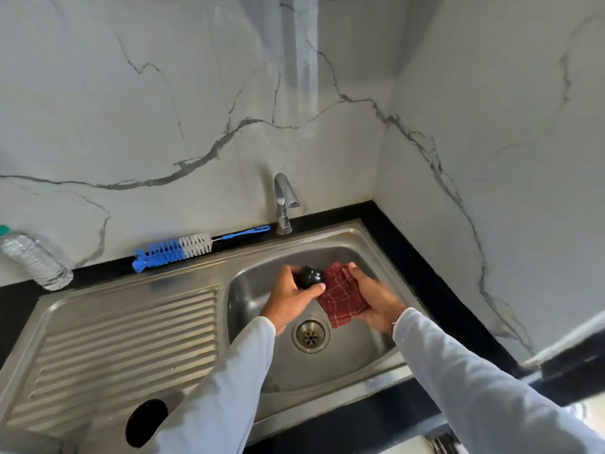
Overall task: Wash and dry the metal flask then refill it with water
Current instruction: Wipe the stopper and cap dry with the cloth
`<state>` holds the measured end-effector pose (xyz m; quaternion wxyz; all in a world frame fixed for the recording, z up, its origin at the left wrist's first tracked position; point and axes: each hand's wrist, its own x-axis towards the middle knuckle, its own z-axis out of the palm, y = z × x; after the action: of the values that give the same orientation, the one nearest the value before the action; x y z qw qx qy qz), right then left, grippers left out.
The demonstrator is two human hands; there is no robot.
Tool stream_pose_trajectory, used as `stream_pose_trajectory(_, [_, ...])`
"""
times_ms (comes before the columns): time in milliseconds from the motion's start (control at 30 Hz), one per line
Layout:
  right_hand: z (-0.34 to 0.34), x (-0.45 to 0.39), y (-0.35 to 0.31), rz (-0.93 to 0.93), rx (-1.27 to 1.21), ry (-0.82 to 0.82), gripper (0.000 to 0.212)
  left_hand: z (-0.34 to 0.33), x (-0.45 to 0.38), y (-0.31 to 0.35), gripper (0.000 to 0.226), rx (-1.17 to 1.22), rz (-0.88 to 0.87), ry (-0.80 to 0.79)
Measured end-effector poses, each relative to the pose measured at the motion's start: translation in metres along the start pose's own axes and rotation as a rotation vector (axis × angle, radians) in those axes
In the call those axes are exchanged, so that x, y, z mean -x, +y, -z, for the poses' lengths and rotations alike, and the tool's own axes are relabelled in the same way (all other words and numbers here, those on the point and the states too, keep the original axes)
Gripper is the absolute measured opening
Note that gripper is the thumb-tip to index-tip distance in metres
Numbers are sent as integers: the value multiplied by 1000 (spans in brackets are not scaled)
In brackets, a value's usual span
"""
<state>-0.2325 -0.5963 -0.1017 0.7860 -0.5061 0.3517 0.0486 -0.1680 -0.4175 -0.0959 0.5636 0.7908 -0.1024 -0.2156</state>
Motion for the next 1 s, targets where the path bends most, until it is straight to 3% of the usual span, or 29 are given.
stream_pose_trajectory(233, [29,17,12,115,349,412,75,-28,13,-9,46,123,-32,-144])
stream_pose_trajectory(333, [50,27,12,131,233,303,78,-44,19,-11,46,146,-57,-168])
stream_pose_trajectory(467, [96,43,8,138,155,102,64,-69,26,-7,44,163,-50,-189])
stream_pose_trajectory(633, [154,54,7,183,158,116,31,-99,31,-5,47,123,-58,-208])
stream_pose_trajectory(800, [208,57,17,183,96,174,30,-135,41,-1,47,85,-52,-211])
stream_pose_trajectory(867, [226,52,27,181,187,265,44,-144,46,-4,47,61,-52,-209])
stream_pose_trajectory(933, [245,51,39,215,489,395,57,-156,54,-6,48,48,-44,-193])
stream_pose_trajectory(1000, [248,54,44,292,840,522,46,-161,61,-8,47,26,-48,-174])
